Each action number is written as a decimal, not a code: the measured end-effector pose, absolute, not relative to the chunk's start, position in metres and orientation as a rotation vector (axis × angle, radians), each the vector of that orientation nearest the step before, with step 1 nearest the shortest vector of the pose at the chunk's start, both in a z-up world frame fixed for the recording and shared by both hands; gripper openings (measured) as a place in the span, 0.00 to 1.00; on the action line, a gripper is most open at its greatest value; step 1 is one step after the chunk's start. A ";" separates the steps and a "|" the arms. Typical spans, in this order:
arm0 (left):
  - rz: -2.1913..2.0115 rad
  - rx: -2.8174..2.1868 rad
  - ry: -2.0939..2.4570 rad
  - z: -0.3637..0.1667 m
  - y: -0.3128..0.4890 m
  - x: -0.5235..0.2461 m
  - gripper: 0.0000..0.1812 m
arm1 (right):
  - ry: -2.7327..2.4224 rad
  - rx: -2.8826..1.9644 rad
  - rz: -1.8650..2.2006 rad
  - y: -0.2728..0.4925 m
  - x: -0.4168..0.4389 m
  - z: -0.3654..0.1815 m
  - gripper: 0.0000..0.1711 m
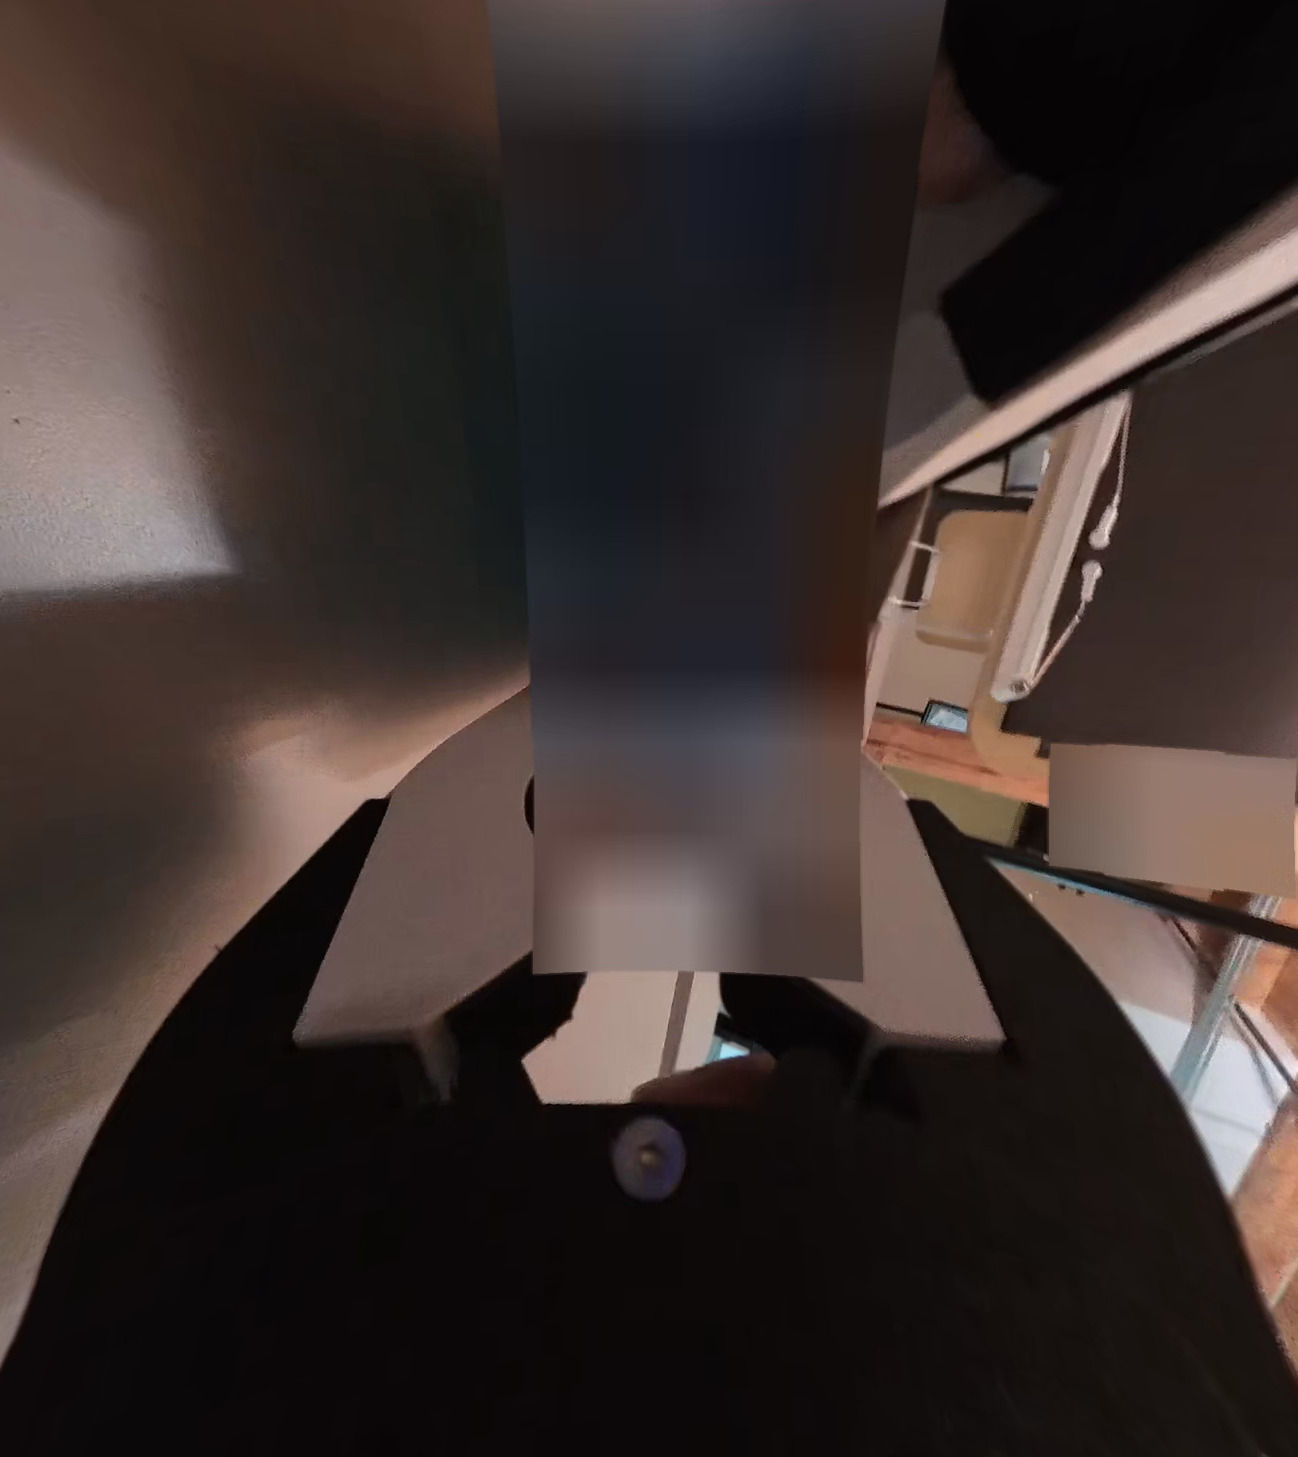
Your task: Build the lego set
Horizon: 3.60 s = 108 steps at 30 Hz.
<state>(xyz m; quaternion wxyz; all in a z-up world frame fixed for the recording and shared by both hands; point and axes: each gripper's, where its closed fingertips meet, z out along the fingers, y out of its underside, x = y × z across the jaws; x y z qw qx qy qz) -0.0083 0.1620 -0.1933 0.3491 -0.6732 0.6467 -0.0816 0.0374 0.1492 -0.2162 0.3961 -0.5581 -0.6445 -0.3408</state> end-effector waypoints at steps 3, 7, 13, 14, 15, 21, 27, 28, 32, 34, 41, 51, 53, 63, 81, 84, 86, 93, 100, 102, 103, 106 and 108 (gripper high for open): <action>-0.258 -1.746 1.685 -0.192 0.160 -0.010 0.01 | -1.704 -1.435 -0.866 0.154 0.028 -0.222 0.19; -0.314 -1.774 1.671 -0.192 0.162 -0.014 0.02 | -1.801 -1.566 -0.811 0.153 0.025 -0.229 0.15; -0.405 -1.817 1.640 -0.190 0.164 -0.016 0.02 | -1.839 -1.569 -0.506 0.145 0.016 -0.225 0.10; -0.396 -1.821 1.640 -0.189 0.165 -0.017 0.01 | -1.819 -1.525 -0.499 0.145 0.014 -0.222 0.10; -0.405 -1.830 1.630 -0.188 0.165 -0.018 0.01 | -1.793 -1.474 -0.506 0.145 0.012 -0.219 0.09; -0.564 -1.956 1.538 -0.180 0.167 -0.022 0.01 | -1.732 -1.089 -0.790 0.142 0.002 -0.204 0.02; -0.692 -2.057 1.479 -0.171 0.170 -0.021 0.01 | -1.759 -0.842 -0.953 0.140 0.002 -0.195 0.02; -0.704 -2.059 1.478 -0.170 0.171 -0.020 0.01 | -1.768 -0.812 -0.966 0.140 0.003 -0.195 0.02; -0.730 -2.068 1.470 -0.171 0.169 -0.015 0.01 | -1.803 -0.682 -1.034 0.137 0.006 -0.199 0.02; -0.714 -2.045 1.475 -0.172 0.170 -0.012 0.01 | -1.809 -0.681 -1.040 0.138 0.009 -0.199 0.03; -0.529 -2.004 1.551 -0.181 0.162 -0.007 0.02 | -1.736 -1.136 -0.769 0.139 0.021 -0.211 0.11; -0.555 -2.007 1.568 -0.183 0.161 0.004 0.02 | -1.719 -1.578 -0.918 0.159 0.047 -0.230 0.47; -0.555 -2.002 1.572 -0.184 0.162 0.006 0.02 | -1.696 -1.543 -1.049 0.169 0.047 -0.232 0.46; -0.577 -2.008 1.539 -0.193 0.167 0.002 0.03 | -1.800 -1.936 -0.440 0.147 0.016 -0.241 0.22; -0.606 -1.974 1.473 -0.193 0.177 0.006 0.02 | -1.859 -1.874 -0.084 0.148 0.007 -0.235 0.06; -0.705 -2.010 1.436 -0.195 0.178 0.005 0.01 | -1.821 -1.731 -0.144 0.148 0.002 -0.232 0.03; -0.767 -2.016 1.396 -0.189 0.182 0.003 0.02 | -1.772 -1.569 -0.271 0.151 -0.002 -0.224 0.00; -0.937 -1.971 1.262 -0.159 0.195 -0.001 0.01 | -1.668 -1.084 -0.747 0.144 -0.014 -0.197 0.00; -0.630 -1.863 1.424 -0.169 0.185 -0.002 0.02 | -1.626 -1.155 -0.719 0.149 -0.003 -0.205 0.02; -0.635 -1.858 1.420 -0.168 0.186 -0.002 0.04 | -1.619 -1.187 -0.729 0.152 0.000 -0.202 0.04; -0.636 -1.849 1.418 -0.167 0.186 -0.002 0.05 | -1.610 -1.198 -0.743 0.155 0.002 -0.200 0.05; -0.702 -1.821 1.411 -0.158 0.182 -0.005 0.11 | -1.608 -1.253 -0.719 0.158 0.006 -0.203 0.09; -0.754 -1.810 1.425 -0.151 0.177 -0.011 0.13 | -1.616 -1.304 -0.668 0.157 0.008 -0.212 0.10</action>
